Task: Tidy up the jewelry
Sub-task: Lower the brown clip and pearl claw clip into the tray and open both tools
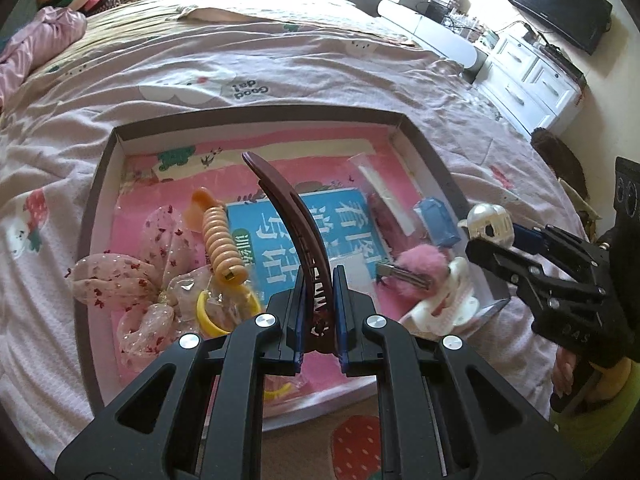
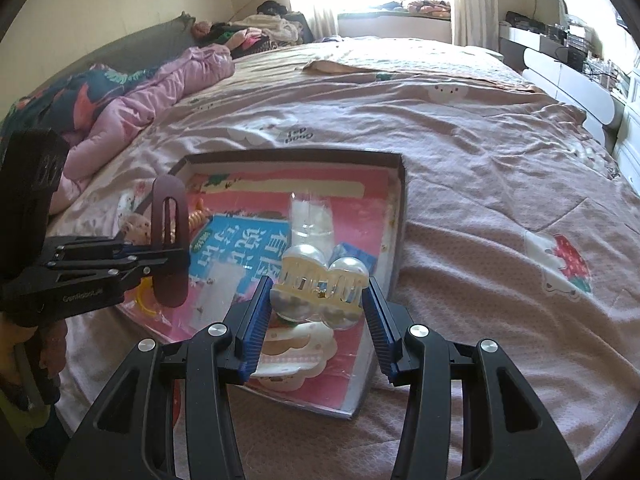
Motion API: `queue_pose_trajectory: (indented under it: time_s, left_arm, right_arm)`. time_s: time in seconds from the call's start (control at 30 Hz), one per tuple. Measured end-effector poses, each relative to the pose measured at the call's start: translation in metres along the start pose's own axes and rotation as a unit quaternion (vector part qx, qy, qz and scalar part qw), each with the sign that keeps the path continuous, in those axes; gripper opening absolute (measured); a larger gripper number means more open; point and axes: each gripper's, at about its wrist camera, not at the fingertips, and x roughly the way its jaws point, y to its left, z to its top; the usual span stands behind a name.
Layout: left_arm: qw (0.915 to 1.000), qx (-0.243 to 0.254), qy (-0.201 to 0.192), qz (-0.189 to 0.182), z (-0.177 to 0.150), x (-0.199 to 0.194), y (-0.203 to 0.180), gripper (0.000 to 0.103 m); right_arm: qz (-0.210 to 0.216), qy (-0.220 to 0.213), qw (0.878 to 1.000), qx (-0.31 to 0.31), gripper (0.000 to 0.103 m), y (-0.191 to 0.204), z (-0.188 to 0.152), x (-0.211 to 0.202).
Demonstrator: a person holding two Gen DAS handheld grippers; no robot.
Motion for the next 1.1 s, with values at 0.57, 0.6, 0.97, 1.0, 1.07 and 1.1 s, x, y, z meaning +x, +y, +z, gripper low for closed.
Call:
queue_pose_trajectory:
  time_s: [0.57,0.6,0.97,1.0,1.07,1.1]
  left_arm:
    - [0.9999,-0.009,0.003,0.007,-0.002,0.007,0.013,0.007]
    - [0.9999,-0.009,0.003,0.009,-0.002,0.006,0.013,0.007]
    - [0.9998,-0.012,0.006,0.015,-0.004,0.0,0.013,0.007]
    - [0.9998,-0.012,0.005,0.016,-0.004,0.0,0.014,0.007]
    - [0.9998,-0.013,0.003,0.018,-0.005,-0.002,0.014,0.014]
    - [0.9997,-0.014,0.002,0.018,-0.005,-0.003,0.014,0.016]
  right_arm:
    - [0.017,0.026,0.999,-0.04,0.044,0.027,-0.014,0.01]
    - [0.018,0.028,0.998,-0.044,0.044,0.03,-0.016,0.01]
    - [0.024,0.037,0.997,-0.069,0.045,0.049,-0.02,0.008]
    - [0.024,0.037,0.997,-0.069,0.046,0.049,-0.019,0.008]
    - [0.021,0.038,0.997,-0.068,0.05,0.049,-0.02,0.006]
    - [0.019,0.038,0.997,-0.068,0.052,0.049,-0.019,0.006]
